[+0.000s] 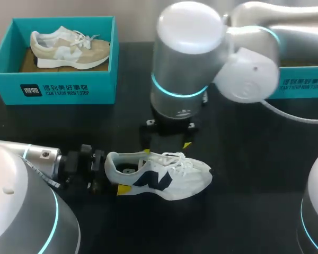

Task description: Take the shoe out of the shoebox, open the shoe tongue, remove and reinsert the insole, then place the shoe into the shoebox

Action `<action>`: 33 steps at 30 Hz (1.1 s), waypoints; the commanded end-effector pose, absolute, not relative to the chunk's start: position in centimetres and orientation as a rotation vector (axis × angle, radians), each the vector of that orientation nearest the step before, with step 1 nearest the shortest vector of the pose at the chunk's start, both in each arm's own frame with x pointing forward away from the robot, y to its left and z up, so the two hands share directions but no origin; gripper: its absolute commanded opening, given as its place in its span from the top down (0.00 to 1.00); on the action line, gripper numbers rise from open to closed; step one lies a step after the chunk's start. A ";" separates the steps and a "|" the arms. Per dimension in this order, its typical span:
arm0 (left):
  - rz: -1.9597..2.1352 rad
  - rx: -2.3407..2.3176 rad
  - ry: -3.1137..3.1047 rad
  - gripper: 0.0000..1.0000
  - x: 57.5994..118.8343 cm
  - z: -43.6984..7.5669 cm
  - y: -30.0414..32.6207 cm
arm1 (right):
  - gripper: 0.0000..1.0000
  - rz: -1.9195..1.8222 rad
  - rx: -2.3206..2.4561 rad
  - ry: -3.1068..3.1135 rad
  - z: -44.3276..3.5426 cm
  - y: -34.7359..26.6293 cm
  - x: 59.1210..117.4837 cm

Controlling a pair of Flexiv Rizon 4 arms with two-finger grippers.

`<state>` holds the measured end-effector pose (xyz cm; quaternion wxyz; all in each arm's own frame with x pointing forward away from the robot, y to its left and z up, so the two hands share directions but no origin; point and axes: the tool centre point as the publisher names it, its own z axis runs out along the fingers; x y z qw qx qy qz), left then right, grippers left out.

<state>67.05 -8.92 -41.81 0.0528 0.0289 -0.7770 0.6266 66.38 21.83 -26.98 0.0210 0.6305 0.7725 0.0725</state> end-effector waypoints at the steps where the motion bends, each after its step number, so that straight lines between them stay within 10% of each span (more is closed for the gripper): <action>1: 1.906 0.091 -2.364 1.00 67.2 -42.3 -9.0 | 0.00 0.118 1.919 2.334 -27.2 24.0 66.2; 33: 1.906 0.091 -2.364 1.00 67.2 -42.3 -9.0 | 0.00 -0.154 2.030 2.018 -31.9 26.5 65.5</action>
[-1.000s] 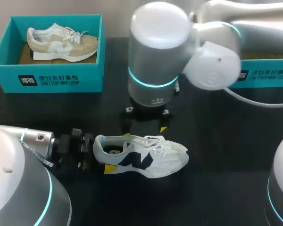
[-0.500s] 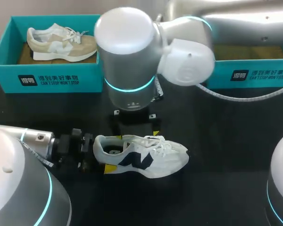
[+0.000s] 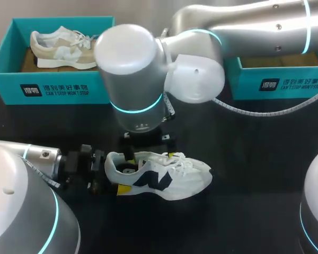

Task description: Take the shoe out of the shoebox, open the shoe tongue, remove and reinsert the insole, then place the shoe into the shoebox

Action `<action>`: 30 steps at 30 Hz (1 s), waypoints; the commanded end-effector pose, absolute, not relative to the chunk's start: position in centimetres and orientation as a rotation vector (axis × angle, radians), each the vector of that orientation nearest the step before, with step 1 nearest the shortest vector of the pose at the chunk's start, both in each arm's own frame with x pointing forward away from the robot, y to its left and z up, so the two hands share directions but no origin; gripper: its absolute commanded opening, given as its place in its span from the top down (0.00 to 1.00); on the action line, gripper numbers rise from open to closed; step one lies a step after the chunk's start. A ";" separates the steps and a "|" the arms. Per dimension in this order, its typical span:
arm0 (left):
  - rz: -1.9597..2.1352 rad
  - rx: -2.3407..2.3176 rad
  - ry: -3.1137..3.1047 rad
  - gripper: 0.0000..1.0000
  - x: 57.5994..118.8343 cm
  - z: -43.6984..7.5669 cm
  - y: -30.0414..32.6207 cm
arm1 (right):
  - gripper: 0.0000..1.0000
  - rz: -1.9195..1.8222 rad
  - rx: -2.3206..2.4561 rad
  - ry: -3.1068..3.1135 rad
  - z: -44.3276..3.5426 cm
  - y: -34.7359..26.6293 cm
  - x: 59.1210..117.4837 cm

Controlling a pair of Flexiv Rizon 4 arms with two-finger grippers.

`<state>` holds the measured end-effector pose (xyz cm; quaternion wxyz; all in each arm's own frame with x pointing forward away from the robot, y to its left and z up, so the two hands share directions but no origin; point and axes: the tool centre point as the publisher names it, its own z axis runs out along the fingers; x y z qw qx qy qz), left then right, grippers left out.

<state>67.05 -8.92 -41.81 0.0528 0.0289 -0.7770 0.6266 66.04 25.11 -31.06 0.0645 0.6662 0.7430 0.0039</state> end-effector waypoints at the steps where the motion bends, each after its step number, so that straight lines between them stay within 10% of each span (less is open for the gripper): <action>1: 1.906 0.091 -2.364 1.00 67.2 -42.3 -9.0 | 0.00 -0.175 2.028 2.008 -32.0 26.7 65.6; 30: 1.906 0.091 -2.364 1.00 67.2 -42.3 -9.0 | 0.00 -0.292 2.039 1.746 -34.8 26.6 66.5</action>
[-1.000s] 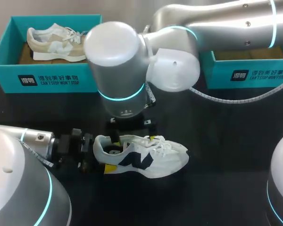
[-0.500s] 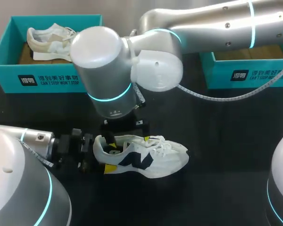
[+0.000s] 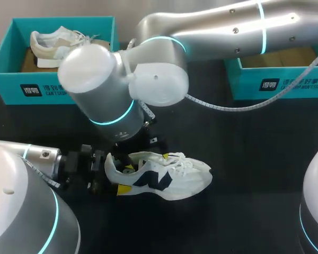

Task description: Take the shoe out of the shoebox, open the shoe tongue, remove and reinsert the insole, then place the shoe into the shoebox

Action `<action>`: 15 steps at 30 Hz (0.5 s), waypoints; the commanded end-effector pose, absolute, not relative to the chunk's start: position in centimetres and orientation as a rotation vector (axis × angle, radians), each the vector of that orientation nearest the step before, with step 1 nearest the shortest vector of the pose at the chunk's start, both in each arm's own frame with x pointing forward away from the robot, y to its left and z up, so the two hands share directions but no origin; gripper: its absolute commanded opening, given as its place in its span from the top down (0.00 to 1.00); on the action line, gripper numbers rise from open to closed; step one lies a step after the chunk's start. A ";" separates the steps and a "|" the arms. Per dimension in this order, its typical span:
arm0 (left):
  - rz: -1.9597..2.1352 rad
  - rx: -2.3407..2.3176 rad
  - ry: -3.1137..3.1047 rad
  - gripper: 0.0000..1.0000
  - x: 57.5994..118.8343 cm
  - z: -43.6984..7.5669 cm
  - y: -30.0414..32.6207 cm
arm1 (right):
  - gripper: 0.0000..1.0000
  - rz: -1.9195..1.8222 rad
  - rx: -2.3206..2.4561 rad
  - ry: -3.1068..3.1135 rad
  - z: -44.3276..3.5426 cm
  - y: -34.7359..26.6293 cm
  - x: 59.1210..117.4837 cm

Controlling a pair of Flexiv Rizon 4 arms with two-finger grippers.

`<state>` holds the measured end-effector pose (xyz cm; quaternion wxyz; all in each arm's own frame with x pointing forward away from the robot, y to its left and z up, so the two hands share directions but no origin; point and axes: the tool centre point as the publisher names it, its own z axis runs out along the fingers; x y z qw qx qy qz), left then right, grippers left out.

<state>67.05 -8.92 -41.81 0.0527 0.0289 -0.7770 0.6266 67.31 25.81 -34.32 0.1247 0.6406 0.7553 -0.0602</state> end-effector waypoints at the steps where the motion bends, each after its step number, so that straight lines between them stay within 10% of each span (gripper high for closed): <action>1: 1.906 0.091 -2.364 1.00 67.2 -42.3 -9.0 | 0.00 -0.296 2.038 1.734 -34.8 26.7 66.5; 15: 1.906 0.091 -2.364 1.00 67.2 -42.3 -9.0 | 0.00 -0.317 2.076 1.512 -34.5 26.4 66.2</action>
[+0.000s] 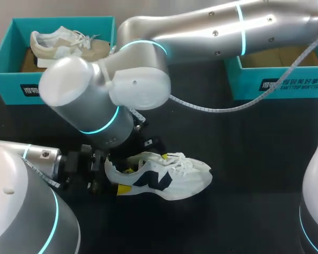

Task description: Take the shoe out of the shoebox, open the shoe tongue, remove and reinsert the insole, then place the shoe into the shoebox

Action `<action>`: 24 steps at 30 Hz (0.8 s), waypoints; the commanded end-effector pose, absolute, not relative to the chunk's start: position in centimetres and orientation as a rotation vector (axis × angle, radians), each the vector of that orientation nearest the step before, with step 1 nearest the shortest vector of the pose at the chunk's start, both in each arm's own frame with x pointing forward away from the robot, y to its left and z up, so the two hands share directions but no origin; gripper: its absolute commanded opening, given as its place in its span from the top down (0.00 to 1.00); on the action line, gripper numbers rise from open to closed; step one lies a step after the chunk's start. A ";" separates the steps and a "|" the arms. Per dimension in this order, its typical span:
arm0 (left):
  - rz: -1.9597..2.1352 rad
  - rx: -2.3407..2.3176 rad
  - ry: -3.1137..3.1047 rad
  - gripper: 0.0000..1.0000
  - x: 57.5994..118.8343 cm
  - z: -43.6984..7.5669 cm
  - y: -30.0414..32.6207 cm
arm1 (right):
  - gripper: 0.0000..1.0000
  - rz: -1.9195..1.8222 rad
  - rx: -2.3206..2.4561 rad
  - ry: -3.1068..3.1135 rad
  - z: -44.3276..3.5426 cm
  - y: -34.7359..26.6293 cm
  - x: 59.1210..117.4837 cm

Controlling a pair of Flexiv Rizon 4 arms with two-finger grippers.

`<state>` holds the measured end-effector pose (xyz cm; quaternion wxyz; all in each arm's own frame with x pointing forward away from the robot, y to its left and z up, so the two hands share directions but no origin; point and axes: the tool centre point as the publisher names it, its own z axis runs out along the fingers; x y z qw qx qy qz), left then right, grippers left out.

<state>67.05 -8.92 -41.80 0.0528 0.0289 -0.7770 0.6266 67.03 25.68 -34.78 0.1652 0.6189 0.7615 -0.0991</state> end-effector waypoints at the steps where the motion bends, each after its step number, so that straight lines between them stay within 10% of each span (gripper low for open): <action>1: 1.906 0.091 -2.364 1.00 67.2 -42.3 -9.0 | 0.00 -0.324 2.074 1.496 -34.4 26.4 66.1; 24: 1.906 0.091 -2.364 1.00 67.2 -42.3 -9.0 | 0.00 -0.289 2.152 1.319 -35.2 25.4 65.9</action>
